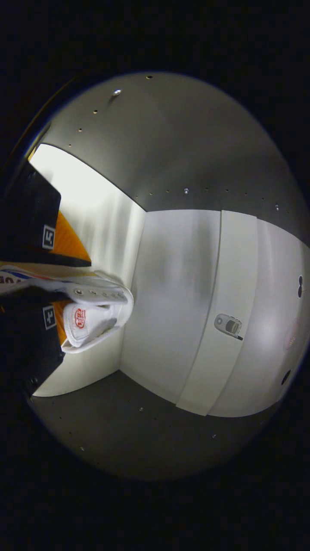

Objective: Open the shoe cabinet door, grab the shoes and put them into the shoe cabinet, then close the shoe cabinet door.

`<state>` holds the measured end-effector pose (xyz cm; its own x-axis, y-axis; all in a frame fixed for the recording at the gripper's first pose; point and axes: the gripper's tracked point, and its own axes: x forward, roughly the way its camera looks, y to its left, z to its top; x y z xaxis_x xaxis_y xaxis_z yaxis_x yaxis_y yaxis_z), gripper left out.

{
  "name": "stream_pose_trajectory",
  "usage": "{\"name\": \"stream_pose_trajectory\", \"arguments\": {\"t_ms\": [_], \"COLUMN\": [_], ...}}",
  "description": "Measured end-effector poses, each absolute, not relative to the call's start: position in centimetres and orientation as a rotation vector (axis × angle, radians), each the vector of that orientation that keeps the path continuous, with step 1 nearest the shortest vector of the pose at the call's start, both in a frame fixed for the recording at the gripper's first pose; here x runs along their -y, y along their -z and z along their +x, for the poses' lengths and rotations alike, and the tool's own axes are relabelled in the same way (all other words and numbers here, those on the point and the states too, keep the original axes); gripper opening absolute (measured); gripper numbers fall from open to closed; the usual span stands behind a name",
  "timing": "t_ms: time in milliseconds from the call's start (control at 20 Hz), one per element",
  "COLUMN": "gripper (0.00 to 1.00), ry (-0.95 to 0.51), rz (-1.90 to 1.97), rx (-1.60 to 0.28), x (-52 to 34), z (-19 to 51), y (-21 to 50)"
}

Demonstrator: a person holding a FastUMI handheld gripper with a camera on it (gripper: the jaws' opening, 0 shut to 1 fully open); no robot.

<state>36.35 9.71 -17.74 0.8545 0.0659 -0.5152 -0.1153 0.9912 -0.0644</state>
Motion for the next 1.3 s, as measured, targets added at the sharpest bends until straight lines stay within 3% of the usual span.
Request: {"name": "stream_pose_trajectory", "arguments": {"t_ms": [250,350,750,1300], "gripper": [0.74,0.85,0.93,0.98], "ry": [-0.144,-0.156,-0.132,-0.037], "rz": [-0.038,-0.024,0.010,0.092], "rx": [-0.523,-0.509,-0.318,-0.041], "x": [-10.4,-10.2,-6.5,-1.8], "z": [33.5,32.1,26.3,10.1], "y": [16.4,15.5,7.3,-2.8]}}
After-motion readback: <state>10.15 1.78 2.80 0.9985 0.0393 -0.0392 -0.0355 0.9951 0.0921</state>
